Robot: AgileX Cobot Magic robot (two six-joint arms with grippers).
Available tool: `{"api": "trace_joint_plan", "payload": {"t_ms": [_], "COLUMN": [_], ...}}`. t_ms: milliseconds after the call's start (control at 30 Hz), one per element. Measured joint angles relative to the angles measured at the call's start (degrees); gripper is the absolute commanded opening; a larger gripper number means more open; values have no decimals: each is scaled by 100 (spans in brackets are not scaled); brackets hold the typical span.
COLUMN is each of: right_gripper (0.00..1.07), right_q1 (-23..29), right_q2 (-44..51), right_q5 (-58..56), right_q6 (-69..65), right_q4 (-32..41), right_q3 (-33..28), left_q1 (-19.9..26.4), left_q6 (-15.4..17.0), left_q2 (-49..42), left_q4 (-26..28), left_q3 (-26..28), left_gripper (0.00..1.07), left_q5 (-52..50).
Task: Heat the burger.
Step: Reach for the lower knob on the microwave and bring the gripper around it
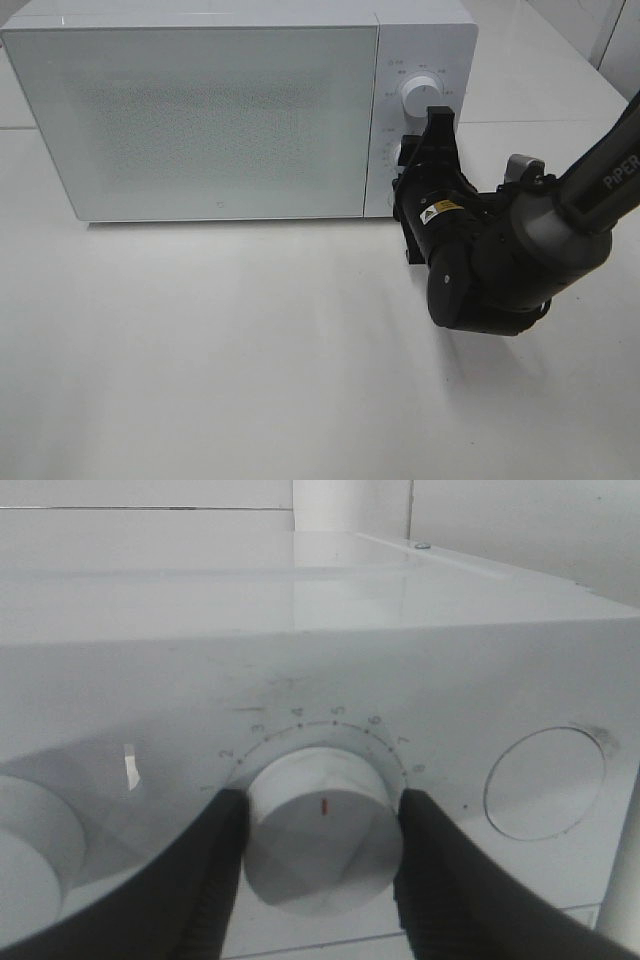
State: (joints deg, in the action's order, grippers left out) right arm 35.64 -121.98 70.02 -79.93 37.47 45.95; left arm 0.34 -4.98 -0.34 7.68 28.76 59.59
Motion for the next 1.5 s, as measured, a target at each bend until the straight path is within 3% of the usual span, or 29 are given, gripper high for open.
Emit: {"api": "trace_joint_plan", "payload": {"t_ms": [600, 967, 1233, 1333, 1400, 1500], "right_gripper": [10, 31, 57, 60, 69, 70], "right_q1": [11, 52, 80, 80, 92, 97], "right_q2": [0, 0, 0, 0, 0, 0], "right_q5": [6, 6, -29, -52, -143, -160], "right_q6": [6, 69, 103, 143, 218, 252], "right_q4": [97, 286, 493, 516, 539, 567], "right_q3": [0, 17, 69, 69, 69, 69], "left_q1": [0, 0, 0, 0, 0, 0], "left_q6": [0, 0, 0, 0, 0, 0], "left_q2": [0, 0, 0, 0, 0, 0], "left_q4": [0, 0, 0, 0, 0, 0], "left_q3": [0, 0, 0, 0, 0, 0], "left_gripper": [100, 100, 100, 100, 100, 100], "left_q5": [0, 0, 0, 0, 0, 0]}}
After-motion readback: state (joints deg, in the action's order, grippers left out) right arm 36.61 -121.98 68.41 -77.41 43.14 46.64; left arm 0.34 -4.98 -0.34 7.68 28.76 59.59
